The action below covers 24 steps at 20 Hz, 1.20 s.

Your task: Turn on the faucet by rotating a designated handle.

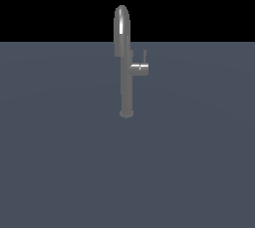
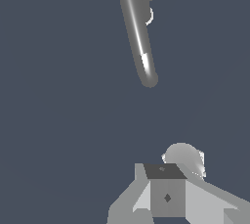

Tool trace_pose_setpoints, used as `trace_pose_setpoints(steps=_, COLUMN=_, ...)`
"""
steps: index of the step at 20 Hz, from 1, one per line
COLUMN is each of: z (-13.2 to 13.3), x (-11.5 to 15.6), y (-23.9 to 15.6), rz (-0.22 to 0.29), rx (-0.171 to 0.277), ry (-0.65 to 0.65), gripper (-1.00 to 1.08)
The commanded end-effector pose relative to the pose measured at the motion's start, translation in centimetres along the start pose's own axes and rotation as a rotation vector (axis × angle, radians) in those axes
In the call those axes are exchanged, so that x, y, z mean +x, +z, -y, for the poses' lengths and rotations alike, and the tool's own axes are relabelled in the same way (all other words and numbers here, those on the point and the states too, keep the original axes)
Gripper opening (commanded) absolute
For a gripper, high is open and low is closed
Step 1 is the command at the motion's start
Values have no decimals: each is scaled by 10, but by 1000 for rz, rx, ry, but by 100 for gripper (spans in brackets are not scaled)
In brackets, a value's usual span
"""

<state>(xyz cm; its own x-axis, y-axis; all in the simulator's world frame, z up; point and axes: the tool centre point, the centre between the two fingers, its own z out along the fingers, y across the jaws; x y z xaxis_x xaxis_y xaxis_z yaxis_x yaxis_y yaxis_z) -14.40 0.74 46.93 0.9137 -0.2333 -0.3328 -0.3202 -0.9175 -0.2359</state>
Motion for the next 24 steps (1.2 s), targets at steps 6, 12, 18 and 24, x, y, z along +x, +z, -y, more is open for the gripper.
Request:
trace_pose_setpoints(steps=6, z=8, x=46, y=-2, rz=116, rx=128, ry=125, gripper=-100)
trace_pose_setpoints(steps=12, z=10, x=84, y=1, rz=213, rx=236, ry=228, gripper=-100)
trace_pose_setpoints(steps=18, z=8, x=125, y=7, rz=317, rx=351, ry=338, gripper=-100)
trace_pose_setpoints(steps=24, z=2, x=166, y=18, rz=428, rx=475, ry=455, gripper=-100)
